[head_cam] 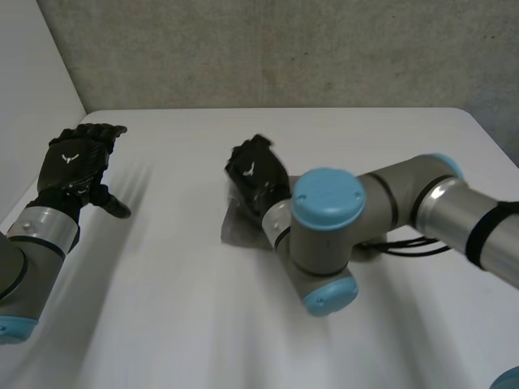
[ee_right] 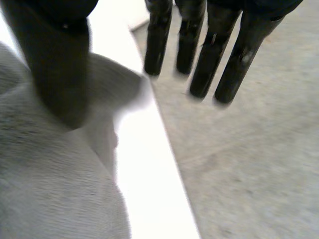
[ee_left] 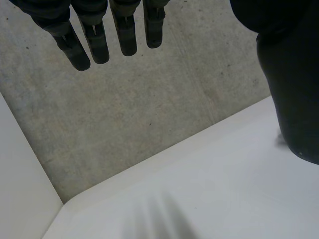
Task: Fold the towel.
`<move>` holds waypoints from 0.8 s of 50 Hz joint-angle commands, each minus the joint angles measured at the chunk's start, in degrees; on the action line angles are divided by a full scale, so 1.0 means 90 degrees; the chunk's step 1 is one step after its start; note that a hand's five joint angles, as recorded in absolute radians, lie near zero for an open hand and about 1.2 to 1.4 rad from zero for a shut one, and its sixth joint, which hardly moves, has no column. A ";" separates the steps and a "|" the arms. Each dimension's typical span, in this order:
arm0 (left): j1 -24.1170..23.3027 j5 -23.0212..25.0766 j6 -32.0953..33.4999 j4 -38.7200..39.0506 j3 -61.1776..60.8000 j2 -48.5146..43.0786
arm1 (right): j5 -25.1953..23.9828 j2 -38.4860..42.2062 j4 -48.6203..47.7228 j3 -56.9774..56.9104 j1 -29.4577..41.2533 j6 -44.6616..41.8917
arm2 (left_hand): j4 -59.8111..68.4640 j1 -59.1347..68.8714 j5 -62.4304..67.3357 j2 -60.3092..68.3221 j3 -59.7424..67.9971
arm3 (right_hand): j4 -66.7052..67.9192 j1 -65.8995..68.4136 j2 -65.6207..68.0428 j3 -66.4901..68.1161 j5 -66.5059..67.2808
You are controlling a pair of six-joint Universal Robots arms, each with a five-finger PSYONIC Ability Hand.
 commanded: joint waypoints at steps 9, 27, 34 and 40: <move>-0.0009 0.0012 0.0009 -0.0004 -0.0007 -0.0007 | -0.0064 -0.1570 0.1072 0.1988 -0.1601 0.0657 | -0.0367 -0.0404 -0.0353 -0.0355 -0.0268 | -0.1949 -0.1904 -0.1735 -0.1990 -0.1813; -0.0243 -0.0018 -0.0001 -0.0004 -0.0056 -0.0007 | -0.0777 -0.1933 0.0809 0.3828 -0.2999 0.0950 | -0.0385 -0.0422 -0.0371 -0.0374 -0.0287 | 0.5294 0.5339 0.5507 0.5253 0.5429; -0.0263 -0.0017 -0.0001 -0.0004 -0.0095 0.0013 | -0.0650 -0.2343 0.0428 0.3427 -0.3078 0.1195 | -0.0385 -0.0422 -0.0371 -0.0374 -0.0287 | 0.5829 0.5874 0.6043 0.5788 0.5964; -0.0282 -0.0018 -0.0011 0.0006 -0.0056 0.0091 | -0.0621 -0.2422 0.0438 0.2470 -0.2668 0.1312 | -0.0385 -0.0422 -0.0371 -0.0374 -0.0287 | 0.5829 0.5874 0.6043 0.5788 0.5964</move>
